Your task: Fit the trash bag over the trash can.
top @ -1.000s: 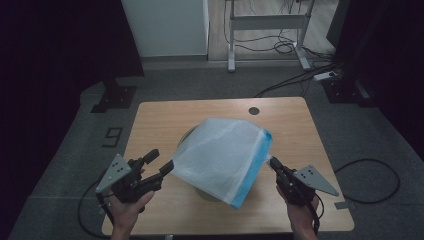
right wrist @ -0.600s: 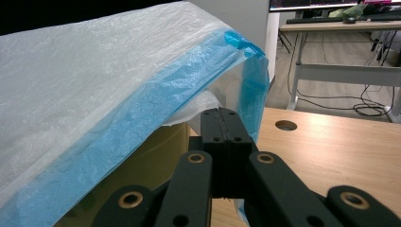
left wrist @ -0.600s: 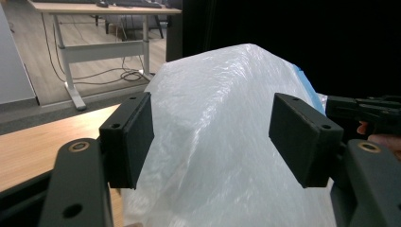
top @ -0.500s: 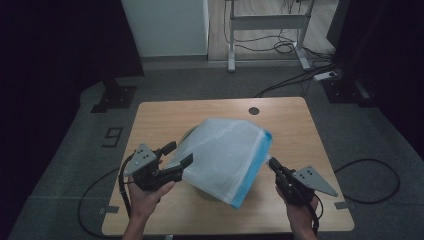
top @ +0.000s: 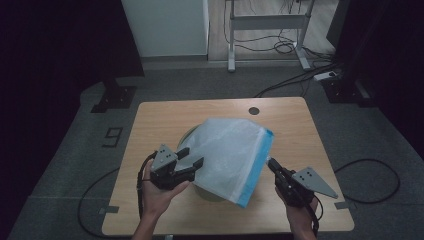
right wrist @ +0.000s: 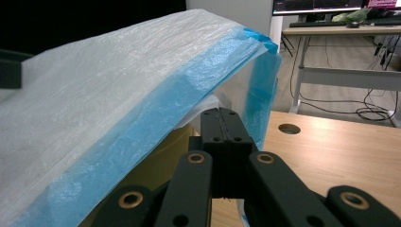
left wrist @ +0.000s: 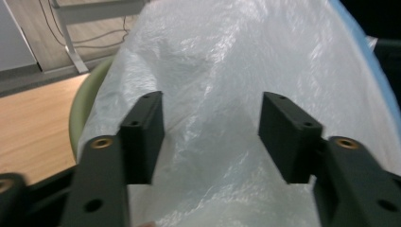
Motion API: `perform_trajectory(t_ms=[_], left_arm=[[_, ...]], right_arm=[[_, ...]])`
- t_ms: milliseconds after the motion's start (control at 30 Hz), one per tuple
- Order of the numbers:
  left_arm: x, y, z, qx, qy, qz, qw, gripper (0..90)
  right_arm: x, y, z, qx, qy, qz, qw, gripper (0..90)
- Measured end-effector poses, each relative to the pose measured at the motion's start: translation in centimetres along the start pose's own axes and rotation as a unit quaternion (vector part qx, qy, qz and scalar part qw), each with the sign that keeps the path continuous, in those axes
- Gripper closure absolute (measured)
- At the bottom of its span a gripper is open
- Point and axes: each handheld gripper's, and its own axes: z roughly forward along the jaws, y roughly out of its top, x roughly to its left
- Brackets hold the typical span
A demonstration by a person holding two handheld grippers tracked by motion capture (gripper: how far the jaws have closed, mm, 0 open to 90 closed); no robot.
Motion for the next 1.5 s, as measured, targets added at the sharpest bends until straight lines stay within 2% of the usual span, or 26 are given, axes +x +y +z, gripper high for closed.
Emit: perform_trajectory(t_ms=[100,133,167,300,467,567,667,800,900,967,1167,1267,1500], left_arm=[[-0.1,-0.3,0.3,0.013,-0.003,0.006,0.9999,52.4],[-0.1,-0.4,0.4,0.015,-0.003,0.007,0.9999,58.0],[-0.1,-0.4,0.4,0.017,-0.004,0.007,0.9998,58.0],[-0.1,-0.6,0.4,0.018,-0.007,0.001,0.9998,72.5],[0.0,-0.8,0.4,0.018,-0.018,0.005,0.9997,89.5],[0.1,-1.0,0.2,0.01,-0.027,0.006,0.9996,89.8],[0.2,-1.1,-0.3,-0.008,-0.03,0.006,0.9995,89.9],[0.7,-1.2,-1.9,-0.051,-0.032,-0.008,0.9981,90.0],[1.4,-1.3,-3.1,-0.073,-0.029,-0.02,0.9967,90.0],[1.8,-1.5,-3.6,-0.079,-0.028,-0.025,0.9962,90.0],[2.8,-2.9,-4.7,-0.088,-0.027,-0.045,0.9948,90.0],[2.9,-3.3,-4.9,-0.086,-0.025,-0.048,0.9948,90.0],[3.1,-4.4,-4.8,-0.08,-0.026,-0.055,0.995,90.0]], right_arm=[[-0.1,0.0,-0.1,-0.001,0.0,0.0,1.0,89.0],[-0.1,0.1,-0.1,-0.001,0.0,0.001,1.0,89.0],[-0.1,0.1,-0.1,-0.001,0.0,0.001,1.0,89.0],[-0.1,0.1,-0.2,-0.002,-0.001,0.001,1.0,89.0],[-0.2,0.1,-0.3,-0.002,-0.001,0.001,1.0,88.9],[-0.2,0.0,-0.3,-0.002,-0.002,0.002,1.0,89.0],[-0.4,-0.2,-0.4,0.002,-0.002,0.005,1.0,88.8],[-0.7,-0.5,-0.6,0.009,-0.004,0.008,0.9999,84.9],[-1.0,-0.8,-0.7,0.014,0.002,0.015,0.9998,78.8],[-1.0,-1.0,-0.9,0.013,0.003,0.016,0.9998,72.1],[-0.6,-0.6,-2.0,-0.005,0.032,0.028,0.9991,54.8],[-0.3,-0.1,-2.0,-0.009,0.041,0.028,0.9987,51.6],[0.8,1.1,0.0,-0.002,0.068,0.029,0.9972,36.8]])
